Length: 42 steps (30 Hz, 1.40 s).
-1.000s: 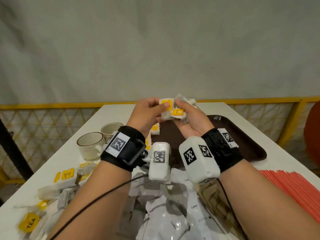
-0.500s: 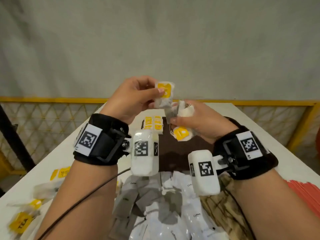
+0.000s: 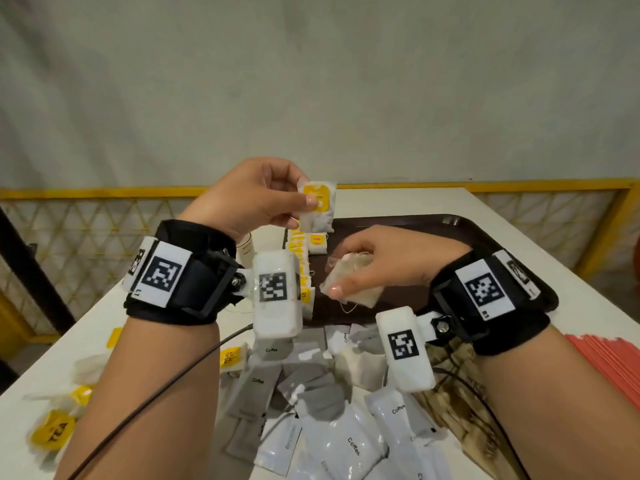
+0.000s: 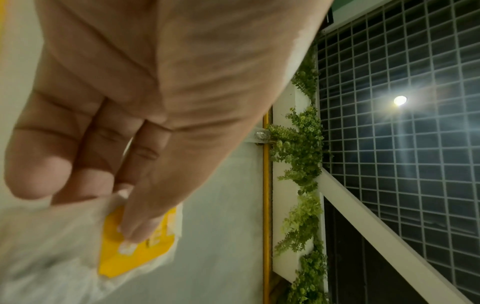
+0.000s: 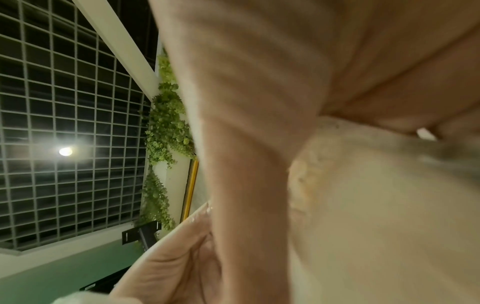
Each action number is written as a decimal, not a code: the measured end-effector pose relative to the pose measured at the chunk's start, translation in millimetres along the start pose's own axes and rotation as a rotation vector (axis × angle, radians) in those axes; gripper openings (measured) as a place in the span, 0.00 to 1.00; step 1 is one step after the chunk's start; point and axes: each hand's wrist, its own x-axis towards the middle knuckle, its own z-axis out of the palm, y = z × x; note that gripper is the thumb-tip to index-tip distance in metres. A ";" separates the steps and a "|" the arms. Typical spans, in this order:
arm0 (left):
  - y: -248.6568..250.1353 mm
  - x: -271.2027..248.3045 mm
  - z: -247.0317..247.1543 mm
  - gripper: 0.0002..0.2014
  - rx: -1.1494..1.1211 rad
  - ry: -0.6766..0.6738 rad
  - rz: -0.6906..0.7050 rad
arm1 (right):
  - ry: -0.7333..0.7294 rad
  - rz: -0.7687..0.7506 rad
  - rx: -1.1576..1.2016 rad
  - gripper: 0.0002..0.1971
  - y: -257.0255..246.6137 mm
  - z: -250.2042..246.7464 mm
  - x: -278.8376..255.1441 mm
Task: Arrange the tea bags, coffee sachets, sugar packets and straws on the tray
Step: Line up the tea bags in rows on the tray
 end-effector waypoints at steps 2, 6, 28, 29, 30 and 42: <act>-1.8 1.8 1.6 0.04 0.023 -0.010 -0.013 | 0.003 -0.002 0.046 0.19 0.6 -0.3 0.5; -3.9 3.4 2.6 0.03 0.007 -0.009 -0.031 | -0.002 -0.044 0.058 0.06 2.6 1.5 1.1; -9.3 5.6 -1.8 0.04 0.070 0.050 -0.045 | 0.090 -0.085 0.198 0.04 8.8 -11.8 -5.1; -9.7 5.4 -2.1 0.04 0.074 0.052 -0.046 | 0.090 -0.078 0.167 0.04 9.6 -10.4 -3.9; -10.2 5.2 -2.3 0.04 0.077 0.052 -0.046 | 0.090 -0.069 0.137 0.04 10.2 -8.6 -2.3; -10.3 5.0 -5.8 0.06 0.042 0.060 -0.048 | -0.189 -0.029 -0.310 0.07 -9.1 57.8 33.5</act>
